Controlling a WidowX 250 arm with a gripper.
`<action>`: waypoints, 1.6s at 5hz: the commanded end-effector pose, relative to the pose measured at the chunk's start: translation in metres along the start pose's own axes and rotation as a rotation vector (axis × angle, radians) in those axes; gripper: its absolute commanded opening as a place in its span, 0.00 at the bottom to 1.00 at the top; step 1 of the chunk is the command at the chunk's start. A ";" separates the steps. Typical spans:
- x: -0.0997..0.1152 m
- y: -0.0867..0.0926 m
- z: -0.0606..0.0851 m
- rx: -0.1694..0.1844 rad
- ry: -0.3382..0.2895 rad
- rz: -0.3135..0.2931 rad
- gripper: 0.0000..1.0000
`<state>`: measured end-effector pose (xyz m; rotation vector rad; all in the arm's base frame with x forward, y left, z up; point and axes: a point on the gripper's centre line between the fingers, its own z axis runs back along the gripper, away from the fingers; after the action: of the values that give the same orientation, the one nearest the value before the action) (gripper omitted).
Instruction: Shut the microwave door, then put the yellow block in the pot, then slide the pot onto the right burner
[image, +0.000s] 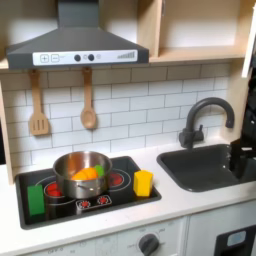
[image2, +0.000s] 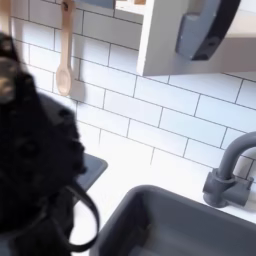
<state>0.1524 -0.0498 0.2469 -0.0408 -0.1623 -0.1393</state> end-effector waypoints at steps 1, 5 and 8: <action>0.006 -0.022 0.001 -0.028 -0.014 -0.085 1.00; 0.032 -0.039 0.027 -0.064 -0.121 -0.134 1.00; 0.067 -0.044 0.036 -0.077 -0.176 -0.165 1.00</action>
<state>0.2076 -0.0989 0.2933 -0.1138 -0.3308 -0.2926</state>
